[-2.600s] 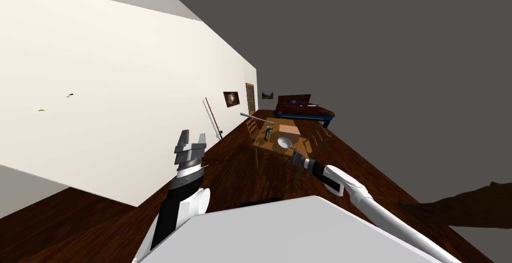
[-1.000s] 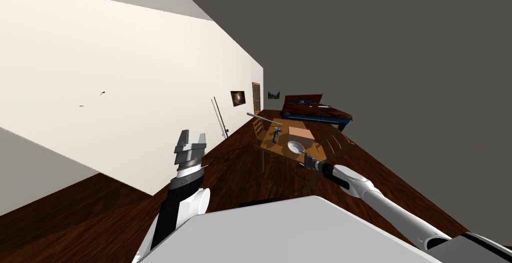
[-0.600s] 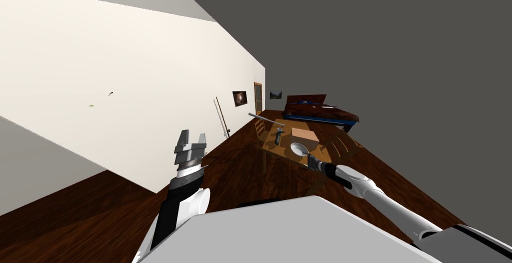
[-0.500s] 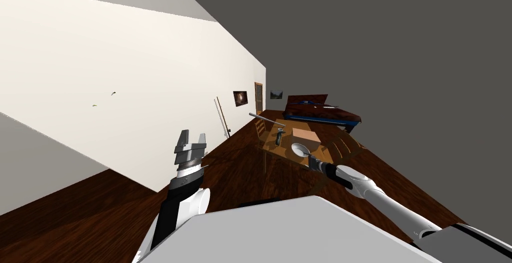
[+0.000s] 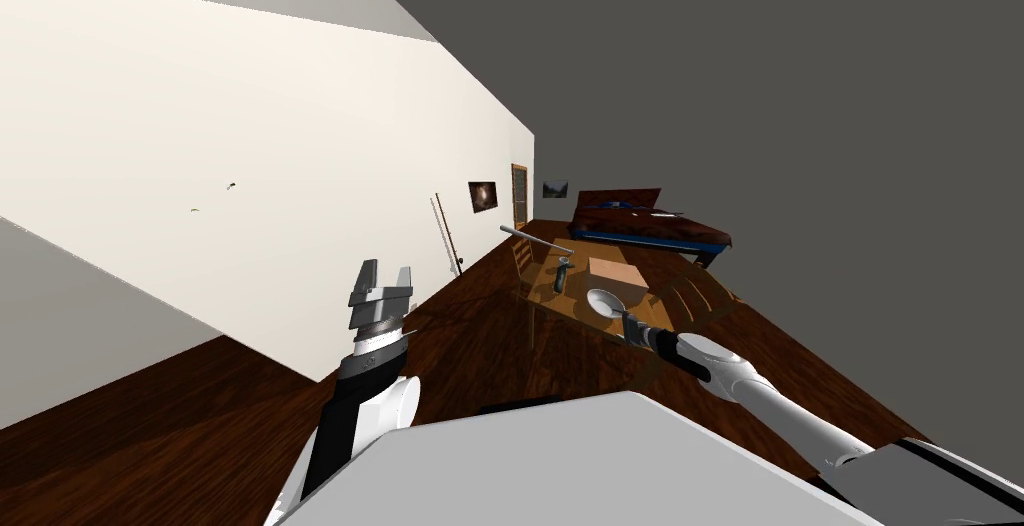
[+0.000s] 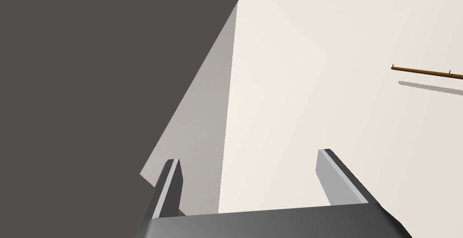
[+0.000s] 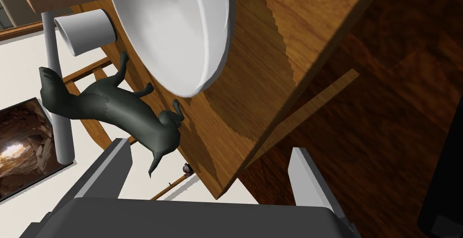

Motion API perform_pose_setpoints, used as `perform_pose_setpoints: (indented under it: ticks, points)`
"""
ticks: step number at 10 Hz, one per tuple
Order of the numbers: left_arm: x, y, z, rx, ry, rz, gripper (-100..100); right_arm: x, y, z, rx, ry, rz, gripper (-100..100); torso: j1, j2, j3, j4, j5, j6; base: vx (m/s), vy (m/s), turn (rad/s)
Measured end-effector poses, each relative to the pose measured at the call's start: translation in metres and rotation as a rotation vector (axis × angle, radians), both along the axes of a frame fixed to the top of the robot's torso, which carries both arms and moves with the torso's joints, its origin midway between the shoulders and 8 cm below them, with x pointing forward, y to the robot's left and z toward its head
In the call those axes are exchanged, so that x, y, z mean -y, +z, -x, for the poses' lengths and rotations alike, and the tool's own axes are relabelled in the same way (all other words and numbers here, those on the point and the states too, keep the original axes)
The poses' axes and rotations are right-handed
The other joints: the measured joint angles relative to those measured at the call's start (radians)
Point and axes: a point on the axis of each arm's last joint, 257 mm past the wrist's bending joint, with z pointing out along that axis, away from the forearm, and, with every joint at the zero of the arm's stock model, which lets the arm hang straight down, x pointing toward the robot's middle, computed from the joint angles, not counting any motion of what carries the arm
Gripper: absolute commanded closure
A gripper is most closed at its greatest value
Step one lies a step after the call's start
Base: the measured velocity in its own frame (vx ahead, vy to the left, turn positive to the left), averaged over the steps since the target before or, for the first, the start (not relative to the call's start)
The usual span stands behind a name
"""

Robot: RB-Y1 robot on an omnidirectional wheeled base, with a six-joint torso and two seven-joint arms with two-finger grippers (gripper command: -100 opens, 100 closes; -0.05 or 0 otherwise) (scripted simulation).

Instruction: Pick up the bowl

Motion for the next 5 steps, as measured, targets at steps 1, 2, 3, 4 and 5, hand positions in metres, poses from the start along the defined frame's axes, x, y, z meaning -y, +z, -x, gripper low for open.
perform_pose_setpoints:
  ticks: [1,2,3,4,5]
  points:
    - [0.000,0.000,0.000,0.000,0.000,0.000,0,0.005,-0.002,0.002,-0.005,-0.011,0.003,-100,0.000,0.001,0.000,0.000,0.000,0.000,0.048,0.004,0.073]
    - [0.000,0.000,0.000,0.000,0.000,0.000,0,0.013,-0.006,0.005,-0.018,-0.014,0.023,-100,0.000,0.000,0.000,0.000,0.000,0.000,0.078,0.003,0.105]
    - [0.000,0.000,0.000,0.000,0.000,0.000,0,0.023,-0.014,0.012,-0.040,-0.021,0.052,-100,0.000,-0.002,-0.001,0.000,0.000,0.000,0.112,-0.007,0.102]
    - [0.000,0.000,0.000,0.000,0.000,0.000,0,0.032,-0.022,0.023,-0.070,-0.025,0.088,-100,-0.001,-0.004,-0.002,-0.001,0.000,0.000,0.095,-0.005,0.036]
    - [0.000,0.000,0.000,0.000,0.000,0.000,0,0.042,-0.023,0.027,-0.083,-0.037,0.106,-100,-0.001,-0.004,-0.002,-0.001,0.000,0.000,0.079,0.003,0.067]
